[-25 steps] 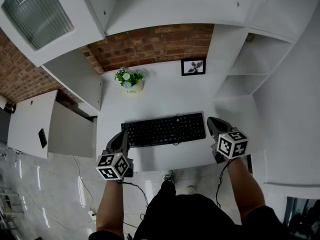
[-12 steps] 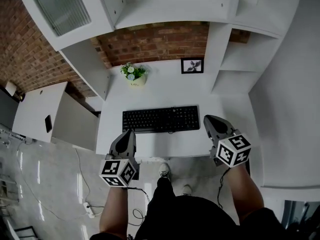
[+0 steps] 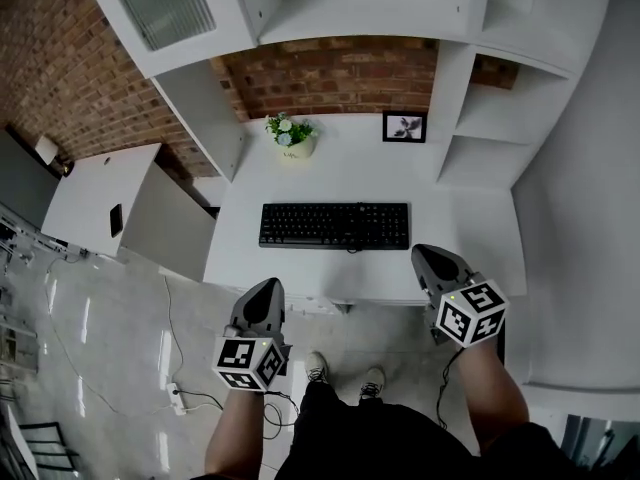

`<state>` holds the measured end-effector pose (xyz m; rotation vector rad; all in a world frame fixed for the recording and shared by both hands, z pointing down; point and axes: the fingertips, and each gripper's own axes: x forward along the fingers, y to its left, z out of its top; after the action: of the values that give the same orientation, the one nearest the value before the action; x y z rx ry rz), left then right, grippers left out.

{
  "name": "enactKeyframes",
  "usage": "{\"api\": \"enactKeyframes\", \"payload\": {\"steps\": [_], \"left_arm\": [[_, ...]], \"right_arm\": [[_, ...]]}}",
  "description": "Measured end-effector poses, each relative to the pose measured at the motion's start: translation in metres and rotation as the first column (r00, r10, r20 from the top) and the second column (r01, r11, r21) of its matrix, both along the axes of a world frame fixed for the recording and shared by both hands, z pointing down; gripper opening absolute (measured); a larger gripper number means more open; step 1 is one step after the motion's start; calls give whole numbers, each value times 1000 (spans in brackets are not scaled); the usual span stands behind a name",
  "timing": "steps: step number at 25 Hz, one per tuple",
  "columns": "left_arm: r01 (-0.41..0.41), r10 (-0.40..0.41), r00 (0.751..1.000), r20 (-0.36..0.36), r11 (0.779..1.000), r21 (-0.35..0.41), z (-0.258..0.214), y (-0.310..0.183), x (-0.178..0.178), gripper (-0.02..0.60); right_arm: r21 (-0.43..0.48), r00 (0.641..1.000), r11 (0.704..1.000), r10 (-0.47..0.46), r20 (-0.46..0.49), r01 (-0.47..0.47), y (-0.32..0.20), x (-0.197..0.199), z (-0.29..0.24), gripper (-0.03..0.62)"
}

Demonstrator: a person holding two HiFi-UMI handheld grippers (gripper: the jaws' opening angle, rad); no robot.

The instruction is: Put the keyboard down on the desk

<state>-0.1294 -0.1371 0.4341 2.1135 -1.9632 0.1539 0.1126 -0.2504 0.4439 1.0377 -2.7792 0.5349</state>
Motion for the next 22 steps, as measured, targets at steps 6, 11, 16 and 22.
{"api": "enactKeyframes", "payload": {"steps": [6,11,16,22], "left_arm": [[19,-19,999,-37,1000,-5,2,14,-8,18],[19,-19,997,-80,1000,2,2,23,-23,18],[-25,26,993,-118,1000,12,7,35,-37,18],[-114,115,983,-141,993,17,3,57,-50,18]], "right_arm": [[-14,1000,999,-31,7,31,12,-20,4,17],[-25,1000,1000,-18,13,18,25,-38,4,17],[-26,1000,999,23,-11,-23,52,-54,5,17],[-10,993,993,114,-30,-114,97,-60,-6,17]]}}
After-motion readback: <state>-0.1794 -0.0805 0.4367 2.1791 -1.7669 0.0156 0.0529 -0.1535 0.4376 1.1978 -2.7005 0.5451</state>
